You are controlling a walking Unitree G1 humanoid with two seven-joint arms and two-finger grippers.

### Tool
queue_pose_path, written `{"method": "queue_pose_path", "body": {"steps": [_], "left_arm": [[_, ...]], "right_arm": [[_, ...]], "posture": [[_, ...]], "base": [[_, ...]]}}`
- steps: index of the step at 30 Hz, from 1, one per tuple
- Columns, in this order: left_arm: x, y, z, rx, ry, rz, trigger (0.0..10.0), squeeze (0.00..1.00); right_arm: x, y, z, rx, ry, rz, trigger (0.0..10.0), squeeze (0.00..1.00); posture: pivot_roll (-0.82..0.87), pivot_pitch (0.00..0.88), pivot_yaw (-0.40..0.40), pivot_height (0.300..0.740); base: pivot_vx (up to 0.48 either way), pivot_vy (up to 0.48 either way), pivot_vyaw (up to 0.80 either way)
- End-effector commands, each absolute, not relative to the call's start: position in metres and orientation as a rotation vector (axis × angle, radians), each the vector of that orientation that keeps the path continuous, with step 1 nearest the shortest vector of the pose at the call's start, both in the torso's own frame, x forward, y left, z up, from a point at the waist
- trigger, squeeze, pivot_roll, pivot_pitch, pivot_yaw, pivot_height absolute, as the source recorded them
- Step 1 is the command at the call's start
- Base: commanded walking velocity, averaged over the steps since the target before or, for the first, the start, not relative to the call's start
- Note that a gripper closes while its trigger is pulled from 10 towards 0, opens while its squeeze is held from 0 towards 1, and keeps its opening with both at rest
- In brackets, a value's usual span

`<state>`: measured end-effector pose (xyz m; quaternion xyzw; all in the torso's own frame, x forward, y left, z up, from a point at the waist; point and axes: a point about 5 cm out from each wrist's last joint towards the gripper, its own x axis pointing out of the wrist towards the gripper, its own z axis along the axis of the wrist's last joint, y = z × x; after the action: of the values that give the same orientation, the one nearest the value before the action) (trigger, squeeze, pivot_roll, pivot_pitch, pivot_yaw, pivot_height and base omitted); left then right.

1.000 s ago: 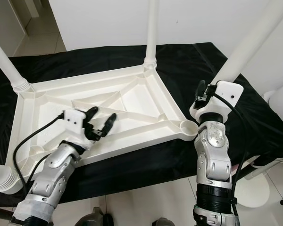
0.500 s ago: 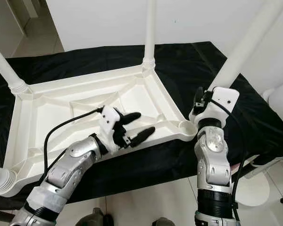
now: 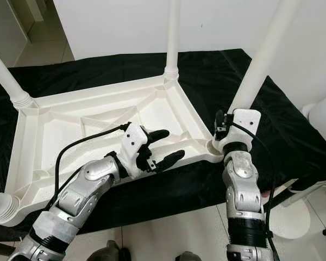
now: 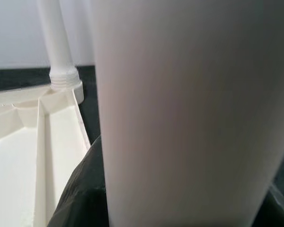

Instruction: Building children table

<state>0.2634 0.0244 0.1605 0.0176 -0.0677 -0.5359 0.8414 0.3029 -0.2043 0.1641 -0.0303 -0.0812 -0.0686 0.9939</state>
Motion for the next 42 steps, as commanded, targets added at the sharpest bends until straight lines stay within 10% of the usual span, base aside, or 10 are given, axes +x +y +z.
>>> {"method": "queue_pose_path", "body": {"steps": [1,26,42], "left_arm": [[0.260,0.022,0.160,0.060,-0.136,-1.197,10.0,0.00],[0.259,0.016,0.160,0.111,-0.145,-1.208,10.0,0.00],[0.260,0.012,0.163,0.115,-0.155,-1.231,10.0,0.00]], "right_arm": [[0.304,-0.203,0.160,-0.047,-0.148,-0.124,10.0,0.00],[0.277,-0.204,0.124,-0.237,-0.058,0.083,10.0,0.00],[0.286,-0.214,0.123,0.016,-0.096,-0.061,10.0,0.00]], "posture": [[0.00,0.010,0.018,0.740],[-0.01,0.008,0.015,0.740],[-0.02,0.000,0.039,0.740]], "base": [[0.000,0.000,0.00],[0.000,0.000,0.00],[0.000,0.000,0.00]]}}
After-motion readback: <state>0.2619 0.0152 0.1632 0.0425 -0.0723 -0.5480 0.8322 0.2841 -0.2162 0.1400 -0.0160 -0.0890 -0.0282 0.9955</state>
